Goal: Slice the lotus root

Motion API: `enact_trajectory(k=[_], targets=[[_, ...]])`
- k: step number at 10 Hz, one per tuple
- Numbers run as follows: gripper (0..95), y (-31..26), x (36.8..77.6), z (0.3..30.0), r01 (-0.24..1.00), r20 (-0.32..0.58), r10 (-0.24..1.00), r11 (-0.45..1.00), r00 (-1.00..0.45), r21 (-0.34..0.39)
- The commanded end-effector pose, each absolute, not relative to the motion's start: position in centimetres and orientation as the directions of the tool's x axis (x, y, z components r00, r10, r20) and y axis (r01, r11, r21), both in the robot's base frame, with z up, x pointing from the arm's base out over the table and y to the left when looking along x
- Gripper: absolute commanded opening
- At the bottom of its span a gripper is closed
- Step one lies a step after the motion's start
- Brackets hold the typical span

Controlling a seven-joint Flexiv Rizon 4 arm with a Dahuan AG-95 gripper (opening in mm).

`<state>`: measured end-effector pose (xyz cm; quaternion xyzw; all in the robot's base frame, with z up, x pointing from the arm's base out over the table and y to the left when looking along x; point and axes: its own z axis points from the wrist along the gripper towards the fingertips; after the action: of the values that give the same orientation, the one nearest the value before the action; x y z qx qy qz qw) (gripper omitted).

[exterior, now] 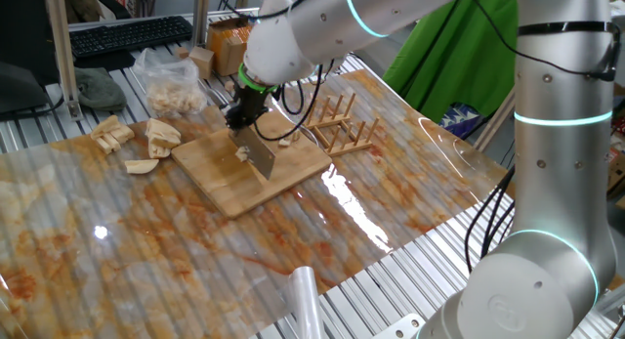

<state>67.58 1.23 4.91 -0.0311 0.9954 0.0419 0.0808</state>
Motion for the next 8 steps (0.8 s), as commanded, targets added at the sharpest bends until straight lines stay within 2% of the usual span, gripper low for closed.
enact_trajectory(k=[1, 8], targets=[[0.0, 1.33, 67.98, 4.70, -0.078, -0.124, -0.069, 0.995, -0.990, 0.067], [0.0, 0.85, 68.50, 5.20, -0.083, -0.031, -0.082, 0.995, -0.996, 0.052]])
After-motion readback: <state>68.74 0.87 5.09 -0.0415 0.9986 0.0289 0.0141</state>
